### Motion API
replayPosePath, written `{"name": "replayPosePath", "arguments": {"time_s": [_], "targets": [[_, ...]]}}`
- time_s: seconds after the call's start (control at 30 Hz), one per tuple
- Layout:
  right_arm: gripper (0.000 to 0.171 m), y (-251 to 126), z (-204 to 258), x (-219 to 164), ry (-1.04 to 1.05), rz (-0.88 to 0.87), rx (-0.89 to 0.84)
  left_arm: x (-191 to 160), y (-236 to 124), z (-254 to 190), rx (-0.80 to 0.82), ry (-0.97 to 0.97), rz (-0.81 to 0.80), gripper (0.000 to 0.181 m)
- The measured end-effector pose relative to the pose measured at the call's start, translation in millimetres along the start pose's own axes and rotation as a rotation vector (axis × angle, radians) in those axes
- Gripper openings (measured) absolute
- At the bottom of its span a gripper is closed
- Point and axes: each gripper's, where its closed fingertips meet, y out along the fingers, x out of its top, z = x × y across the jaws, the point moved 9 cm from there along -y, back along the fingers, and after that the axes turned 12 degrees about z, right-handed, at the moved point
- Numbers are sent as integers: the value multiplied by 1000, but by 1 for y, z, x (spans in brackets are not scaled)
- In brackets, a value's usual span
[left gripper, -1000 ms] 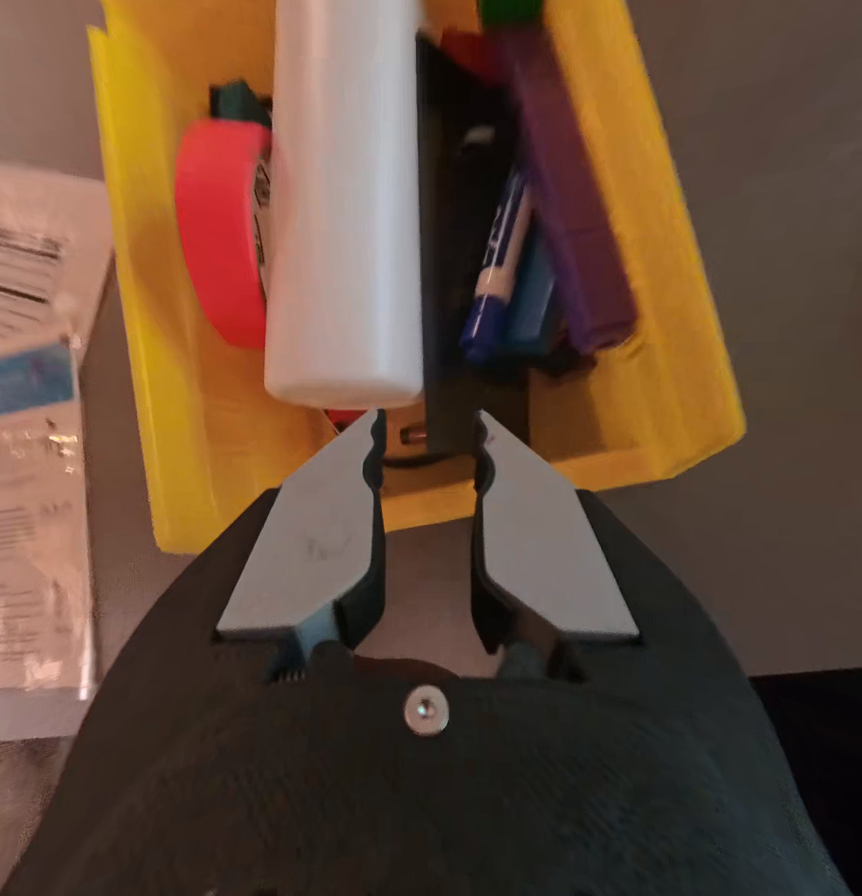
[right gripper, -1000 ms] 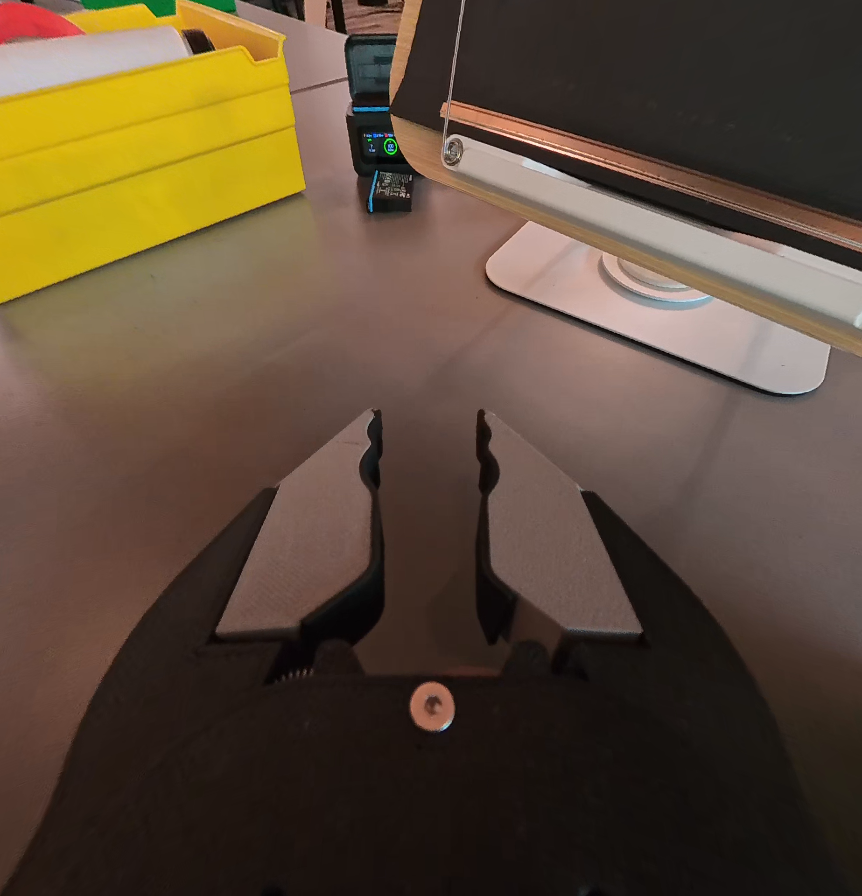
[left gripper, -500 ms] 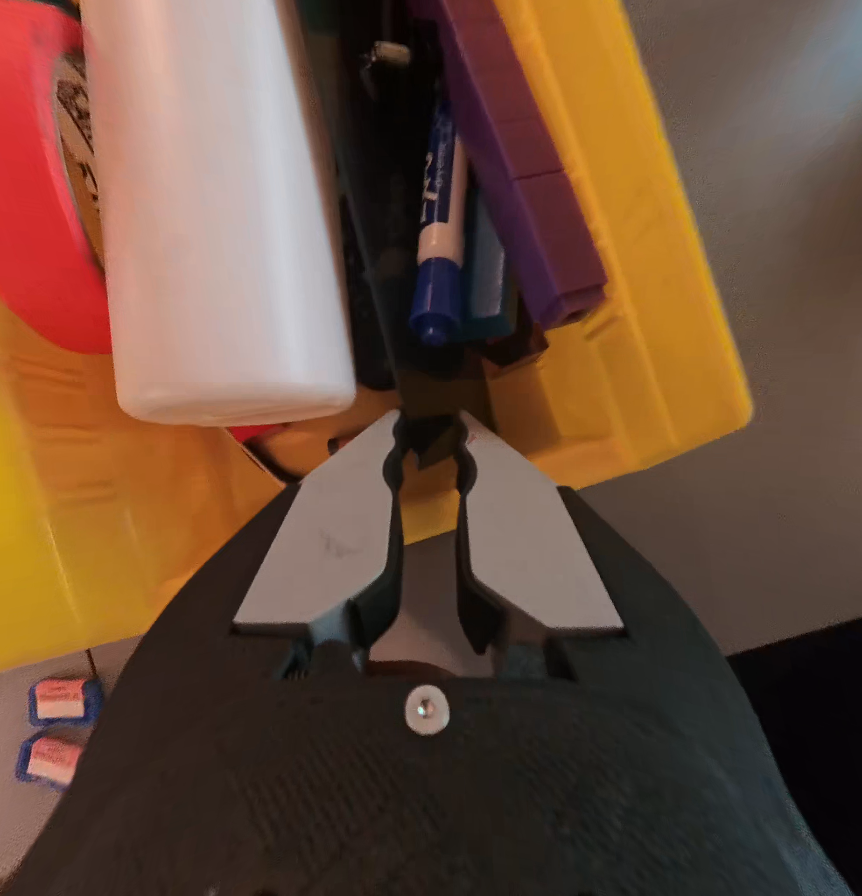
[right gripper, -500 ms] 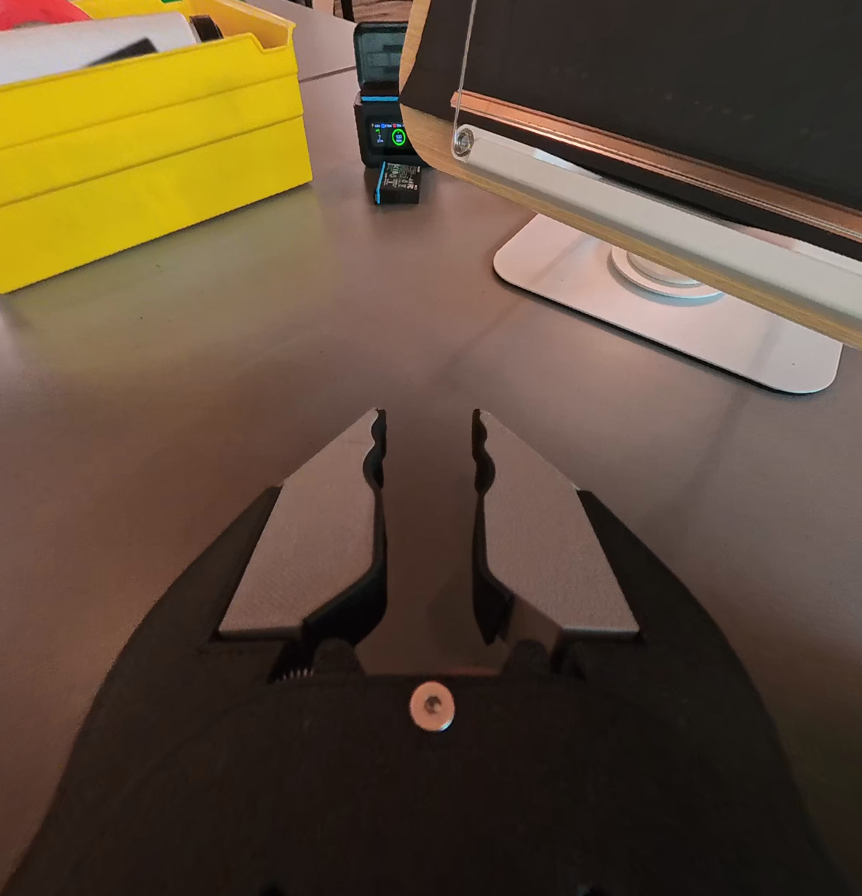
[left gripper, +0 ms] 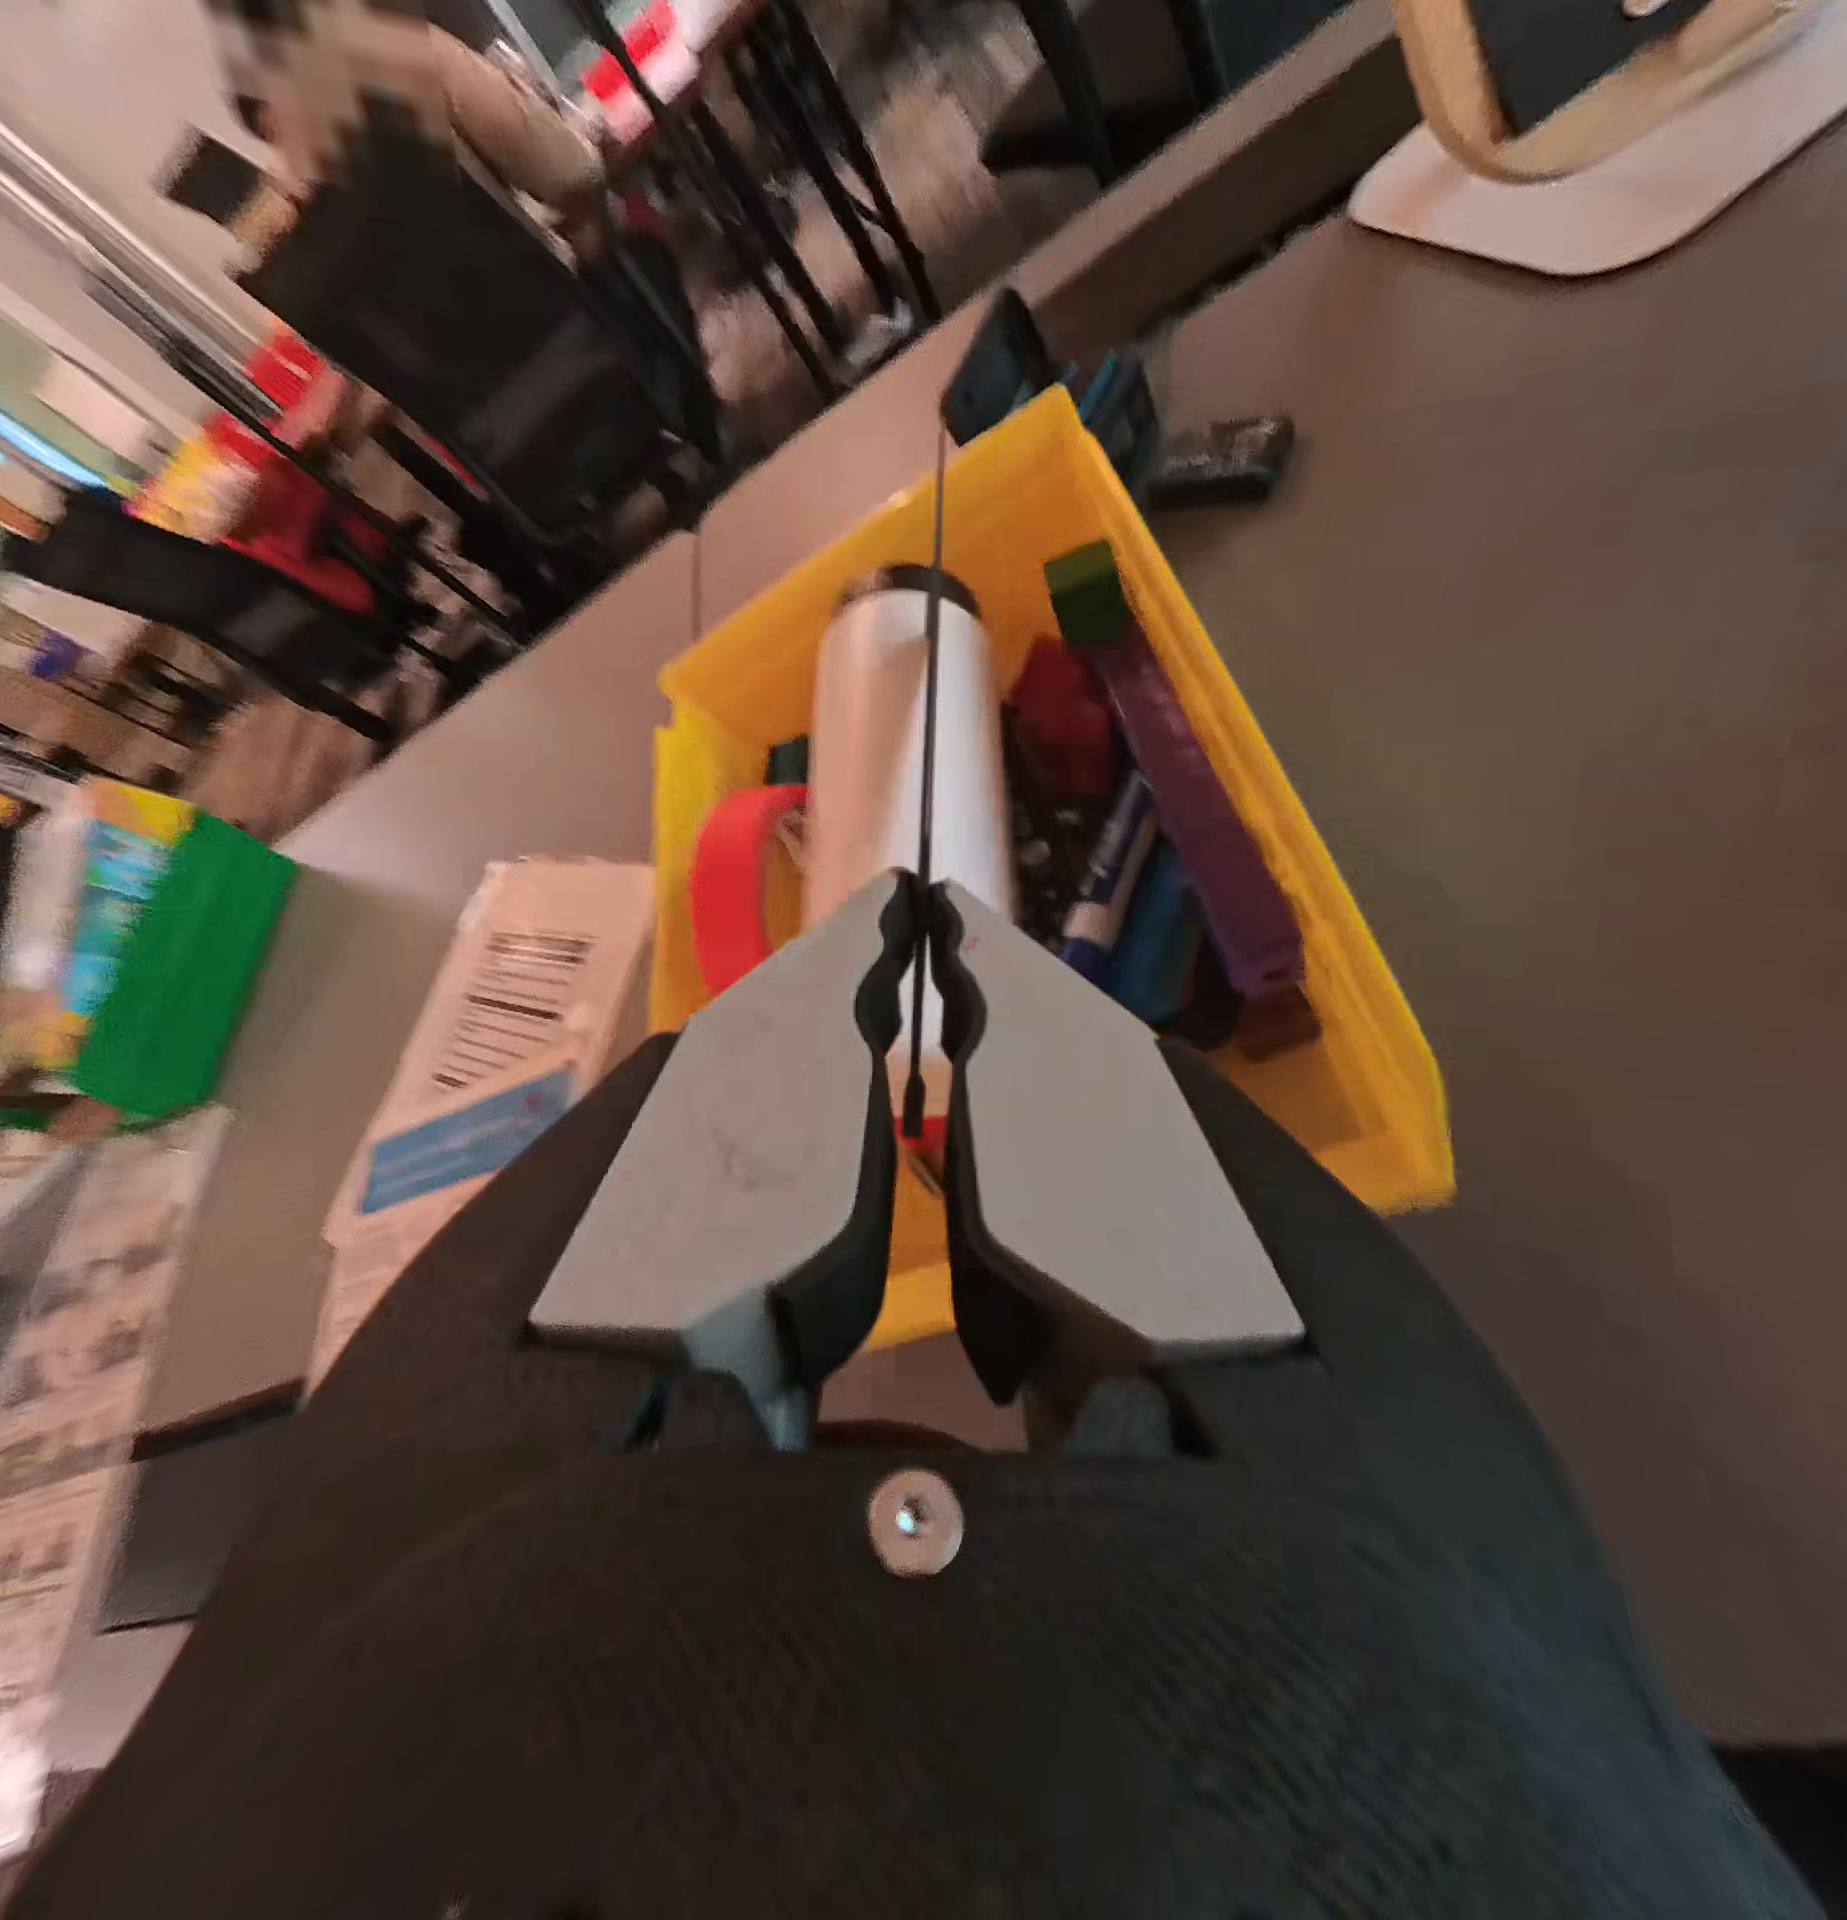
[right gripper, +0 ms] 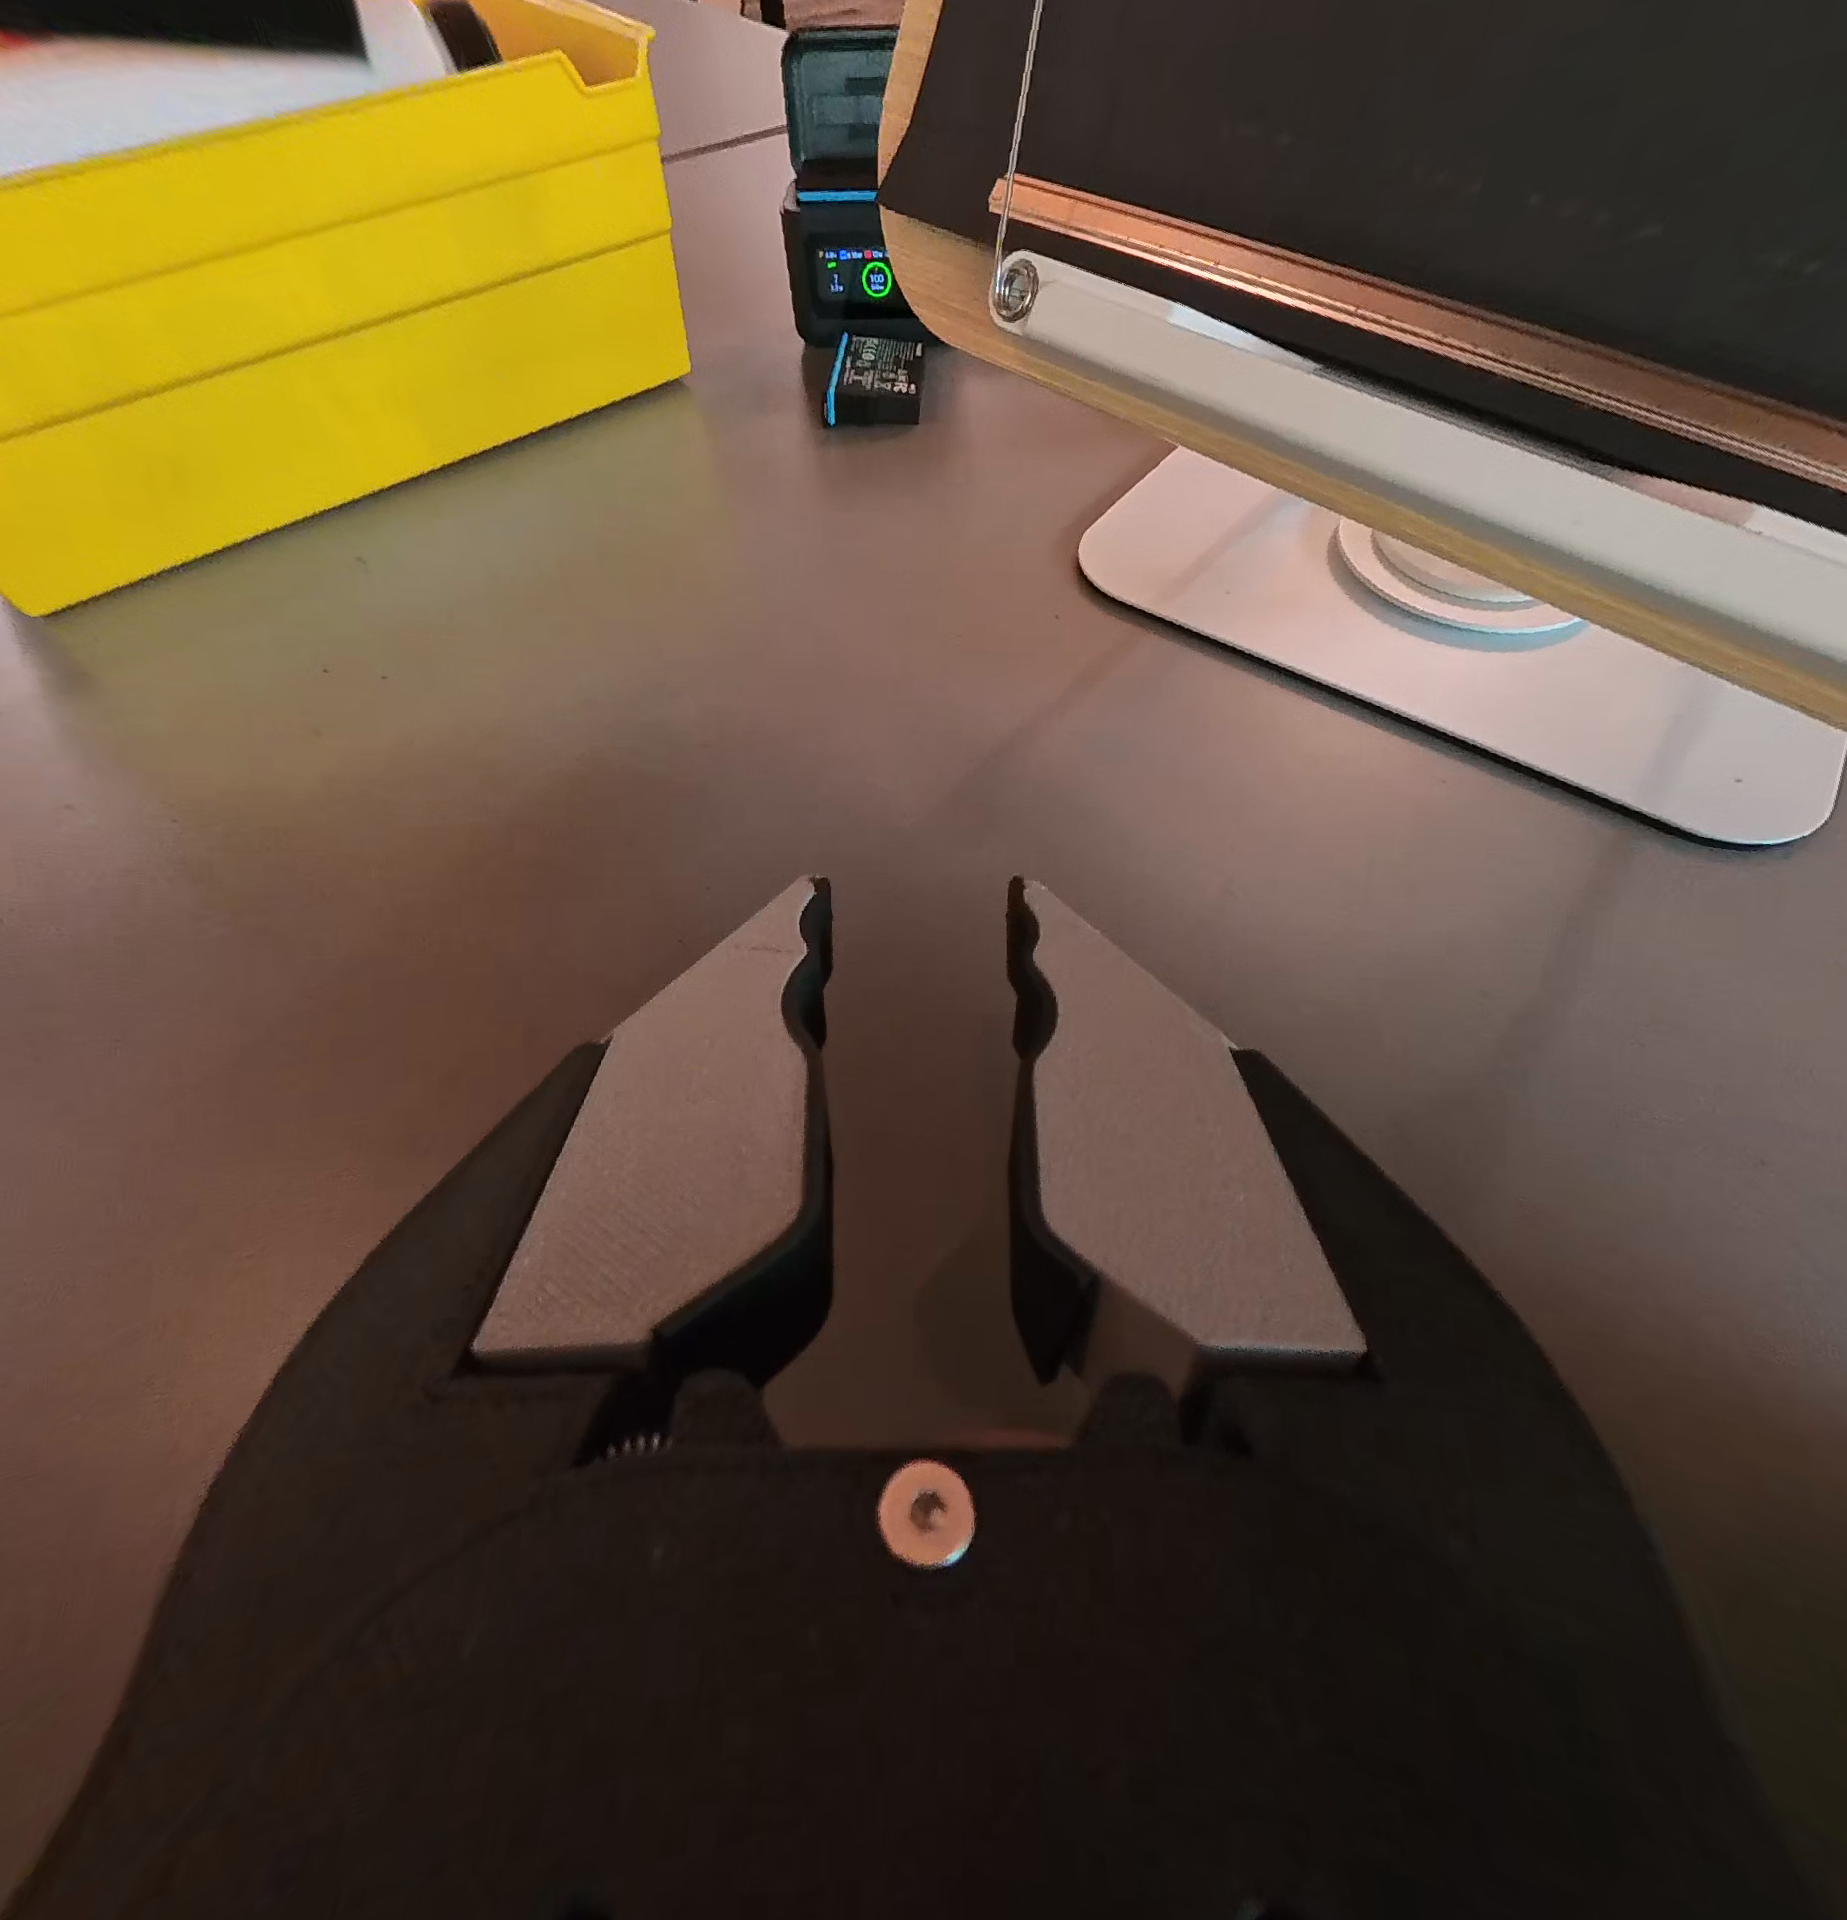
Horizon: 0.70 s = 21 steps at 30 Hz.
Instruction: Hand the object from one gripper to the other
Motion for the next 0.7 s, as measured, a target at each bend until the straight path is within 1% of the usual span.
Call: {"name": "replayPosePath", "arguments": {"time_s": [0.03, 0.1, 0.17, 0.2, 0.23, 0.27, 0.3, 0.33, 0.4, 0.47, 0.5, 0.53, 0.57, 0.63, 0.67, 0.7], "targets": [[29, 0, 0, 0, 1, -2, 1, 5, -4, 0, 64, 34, -14, 0], [29, 0, 0, 0, 3, -3, 3, 17, -16, -3, 155, 94, -69, 0], [29, 0, -1, 0, 5, -1, 6, 31, -33, -8, 206, 113, -167, 0], [29, 0, 0, 0, 3, 1, 10, 40, -43, -11, 204, 98, -240, 0], [29, 0, 0, 0, -1, 1, 15, 48, -52, -17, 169, 60, -323, 0], [31, 0, 1, 0, -9, -3, 23, 57, -62, -25, 86, 8, -418, 0], [35, -1, 4, 1, -23, -16, 50, 66, -70, -38, -41, -50, -528, 0], [37, -3, 9, 3, -37, -46, 119, 73, -76, -52, -173, -105, -622, 0], [47, -11, 29, 10, -41, -132, 399, 82, -79, -87, -380, -181, -732, 0], [62, -21, 46, 16, -7, -186, 697, 87, -73, -122, -582, -268, -806, 0], [70, -25, 50, 19, 12, -213, 796, 90, -67, -138, -710, -331, -834, 0], [77, -29, 53, 21, 30, -252, 858, 92, -61, -152, -833, -389, -866, 0], [80, -34, 53, 23, 41, -297, 896, 94, -55, -165, -926, -440, -898, 0], [85, -44, 51, 26, 50, -375, 933, 99, -38, -186, -1013, -500, -879, 0], [91, -49, 48, 28, 62, -411, 932, 101, -31, -195, -1046, -497, -862, 0], [90, -54, 44, 30, 79, -456, 936, 104, -26, -203, -1082, -475, -836, 0]]}}
